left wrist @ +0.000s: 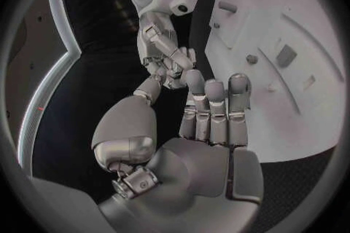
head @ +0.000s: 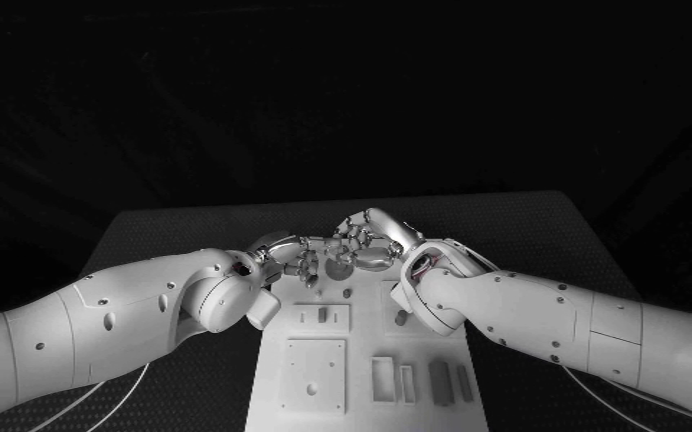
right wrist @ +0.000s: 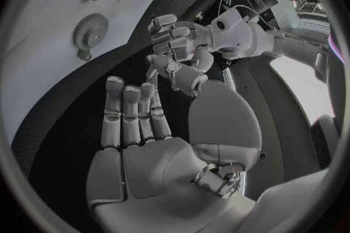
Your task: Assemble the parts on the task board
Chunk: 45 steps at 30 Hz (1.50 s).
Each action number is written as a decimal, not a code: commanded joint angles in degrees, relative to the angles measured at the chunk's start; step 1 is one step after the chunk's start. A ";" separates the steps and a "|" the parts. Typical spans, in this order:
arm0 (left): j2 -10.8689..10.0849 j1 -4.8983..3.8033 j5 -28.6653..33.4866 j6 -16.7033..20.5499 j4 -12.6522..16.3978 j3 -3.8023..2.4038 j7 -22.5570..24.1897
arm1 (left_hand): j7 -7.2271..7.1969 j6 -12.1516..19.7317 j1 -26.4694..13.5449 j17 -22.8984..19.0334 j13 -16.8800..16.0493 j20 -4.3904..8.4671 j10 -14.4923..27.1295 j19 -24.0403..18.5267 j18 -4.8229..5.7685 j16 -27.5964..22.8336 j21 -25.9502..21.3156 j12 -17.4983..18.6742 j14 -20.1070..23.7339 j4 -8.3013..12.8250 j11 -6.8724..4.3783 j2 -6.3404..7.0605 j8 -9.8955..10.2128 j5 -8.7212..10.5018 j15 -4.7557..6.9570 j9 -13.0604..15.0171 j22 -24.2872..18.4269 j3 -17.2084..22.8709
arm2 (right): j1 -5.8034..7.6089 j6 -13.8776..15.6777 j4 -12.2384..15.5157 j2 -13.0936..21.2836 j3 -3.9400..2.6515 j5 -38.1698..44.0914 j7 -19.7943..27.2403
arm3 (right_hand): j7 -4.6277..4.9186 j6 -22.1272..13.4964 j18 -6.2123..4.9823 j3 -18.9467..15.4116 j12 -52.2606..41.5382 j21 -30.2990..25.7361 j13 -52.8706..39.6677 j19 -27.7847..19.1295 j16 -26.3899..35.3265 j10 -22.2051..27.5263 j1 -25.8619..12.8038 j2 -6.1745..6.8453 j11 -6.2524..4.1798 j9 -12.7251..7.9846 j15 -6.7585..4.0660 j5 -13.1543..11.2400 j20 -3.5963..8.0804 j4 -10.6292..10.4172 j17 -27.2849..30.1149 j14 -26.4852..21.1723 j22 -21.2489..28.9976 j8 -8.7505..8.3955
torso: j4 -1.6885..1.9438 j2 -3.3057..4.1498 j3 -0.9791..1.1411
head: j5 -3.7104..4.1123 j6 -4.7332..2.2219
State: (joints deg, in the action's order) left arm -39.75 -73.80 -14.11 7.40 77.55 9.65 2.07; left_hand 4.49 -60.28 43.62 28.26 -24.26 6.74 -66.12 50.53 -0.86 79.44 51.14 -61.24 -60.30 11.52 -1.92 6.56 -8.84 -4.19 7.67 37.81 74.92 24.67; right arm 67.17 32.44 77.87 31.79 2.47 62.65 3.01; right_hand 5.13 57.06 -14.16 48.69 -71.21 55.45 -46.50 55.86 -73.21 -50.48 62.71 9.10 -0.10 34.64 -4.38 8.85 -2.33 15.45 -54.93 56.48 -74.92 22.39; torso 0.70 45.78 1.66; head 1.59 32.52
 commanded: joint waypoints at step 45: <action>-0.27 -0.03 -1.33 -6.53 -0.53 -0.03 -0.99 | -0.91 -1.01 3.90 -1.02 1.35 6.95 -0.16 -0.16 0.16 1.45 0.61 -1.11 0.20 3.03 -0.86 -6.17 -4.68 -5.47 0.98 4.28 1.04 2.98 | -0.02 -8.60 1.13 2.11 0.03 -0.63 2.88 | 0.60 0.71 -0.84 -1.21 0.62 0.40 -0.67 -0.56 -0.31 -0.16 -0.23 -1.47 0.19 0.75 0.07 0.14 -0.07 1.06 -0.11 -0.24 -1.12 -0.07 | 0.05 -0.03 0.00 | -0.14 1.47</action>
State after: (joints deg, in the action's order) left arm -40.17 -73.73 -16.46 2.81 76.79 9.71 1.18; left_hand 3.57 -61.00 46.98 27.32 -22.98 6.54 -66.14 50.36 -0.86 80.53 51.43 -62.29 -60.14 14.63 -2.36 0.23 -13.16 -9.96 8.17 42.03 74.95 27.31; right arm 67.24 25.25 78.85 33.97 2.46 61.98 5.16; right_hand 5.27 56.91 -14.16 47.74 -70.99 55.67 -47.09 55.65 -73.21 -50.36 62.60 8.13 0.02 34.64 -4.36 9.11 -2.55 16.40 -54.99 56.47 -74.90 22.09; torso 0.72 45.75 1.66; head 1.41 33.93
